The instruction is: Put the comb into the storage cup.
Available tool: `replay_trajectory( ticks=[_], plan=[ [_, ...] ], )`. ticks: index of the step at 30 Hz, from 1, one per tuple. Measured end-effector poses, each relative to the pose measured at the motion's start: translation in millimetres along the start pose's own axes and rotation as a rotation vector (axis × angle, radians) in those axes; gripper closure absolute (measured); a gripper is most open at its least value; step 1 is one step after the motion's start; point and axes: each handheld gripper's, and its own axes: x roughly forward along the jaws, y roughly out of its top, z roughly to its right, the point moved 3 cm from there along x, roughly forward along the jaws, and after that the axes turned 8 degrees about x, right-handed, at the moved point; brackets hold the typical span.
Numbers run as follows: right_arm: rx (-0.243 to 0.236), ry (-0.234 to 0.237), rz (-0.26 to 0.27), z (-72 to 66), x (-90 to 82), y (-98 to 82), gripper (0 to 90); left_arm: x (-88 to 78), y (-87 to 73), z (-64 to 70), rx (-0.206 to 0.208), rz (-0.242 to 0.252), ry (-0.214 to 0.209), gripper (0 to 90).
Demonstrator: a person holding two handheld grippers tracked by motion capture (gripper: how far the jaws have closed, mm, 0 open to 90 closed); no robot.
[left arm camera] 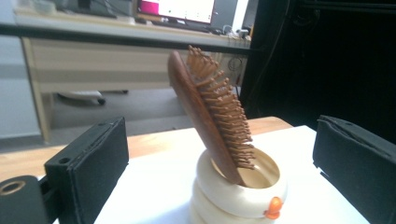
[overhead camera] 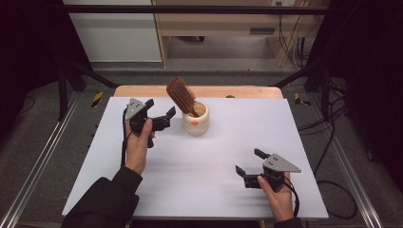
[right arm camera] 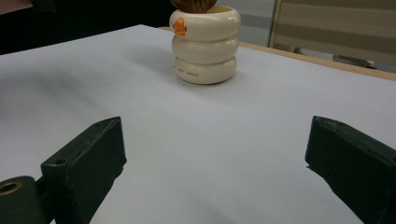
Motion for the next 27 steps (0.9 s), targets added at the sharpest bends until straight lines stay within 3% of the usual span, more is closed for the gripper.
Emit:
replay_trajectory(
  ticks=[5,11,15,19,27],
  plan=[
    [0.0,-0.002,-0.001,0.2,-0.2,-0.1,5.2,-9.4,-0.6,-5.9,-0.018,0.009,-0.005,3.1],
    [-0.004,0.0,-0.011,-0.3,0.4,-0.9,5.2,-21.2,-5.2,-7.6,-0.011,0.006,-0.002,2.8],
    [-0.007,-0.003,-0.013,-0.9,0.4,-1.0,5.2,-31.7,-9.1,-3.1,0.014,0.017,-0.006,2.8],
    [-0.016,-0.007,-0.014,-0.6,0.2,-1.4,5.2,-42.1,-17.0,-0.6,0.07,-0.013,0.011,2.8],
    [-0.019,-0.009,-0.019,-1.2,0.8,-2.0,5.3,-62.5,-29.6,-5.7,0.037,-0.009,0.011,2.8]
  ],
)
